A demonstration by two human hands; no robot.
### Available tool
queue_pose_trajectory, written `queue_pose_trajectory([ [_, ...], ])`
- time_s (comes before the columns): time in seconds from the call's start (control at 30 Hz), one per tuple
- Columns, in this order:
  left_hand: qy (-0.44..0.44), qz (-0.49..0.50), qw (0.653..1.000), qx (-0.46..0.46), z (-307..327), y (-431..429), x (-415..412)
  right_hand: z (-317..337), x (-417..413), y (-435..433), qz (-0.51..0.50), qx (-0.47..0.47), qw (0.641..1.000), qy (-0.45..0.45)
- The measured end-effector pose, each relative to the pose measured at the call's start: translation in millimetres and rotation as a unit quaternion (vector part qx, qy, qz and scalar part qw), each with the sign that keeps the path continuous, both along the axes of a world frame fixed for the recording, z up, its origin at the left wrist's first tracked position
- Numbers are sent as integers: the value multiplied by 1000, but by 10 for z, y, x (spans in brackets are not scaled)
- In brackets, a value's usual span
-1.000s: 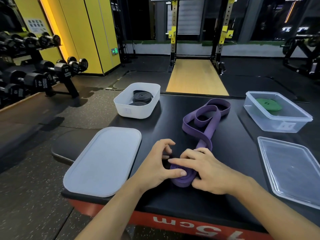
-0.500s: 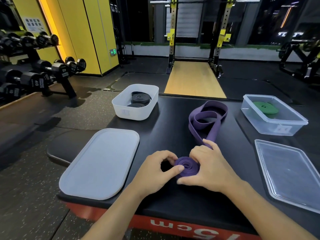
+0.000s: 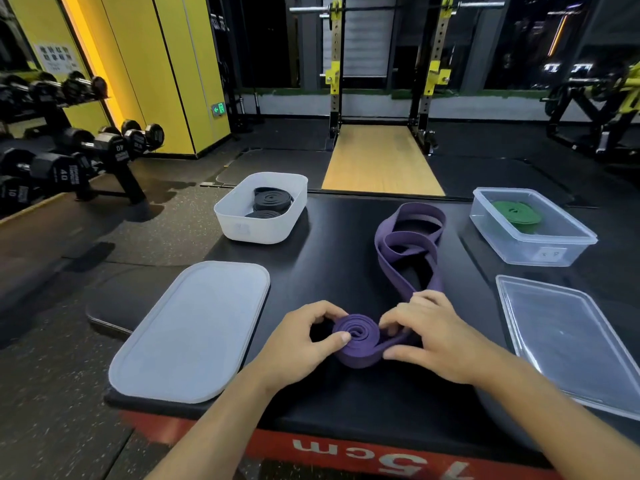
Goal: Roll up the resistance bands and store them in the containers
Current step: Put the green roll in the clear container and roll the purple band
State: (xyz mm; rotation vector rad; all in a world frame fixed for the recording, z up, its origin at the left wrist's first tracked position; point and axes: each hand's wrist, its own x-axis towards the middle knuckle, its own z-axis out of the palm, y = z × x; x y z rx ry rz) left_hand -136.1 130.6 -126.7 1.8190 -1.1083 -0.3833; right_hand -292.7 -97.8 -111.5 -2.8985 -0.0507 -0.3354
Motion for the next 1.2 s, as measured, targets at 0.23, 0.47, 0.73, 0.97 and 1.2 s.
queue_pose_trajectory([
  [0.23, 8, -3, 1000, 8, 10, 8, 17, -15, -51, 23, -3, -177, 984, -35],
  [0.47, 6, -3, 1000, 9, 8, -4, -17, -136, -226, 131, -32, -217, 967, -127],
  [0.73, 7, -4, 1000, 10, 13, -4, -13, -156, -334, 70, -51, -213, 953, -210],
  [0.97, 3, 3, 1000, 13, 14, -5, -15, -176, -356, 58, -65, -206, 959, -183],
  [1.2, 9, 5, 1000, 15, 21, 5, -10, -236, -245, -16, -71, -213, 963, -149],
])
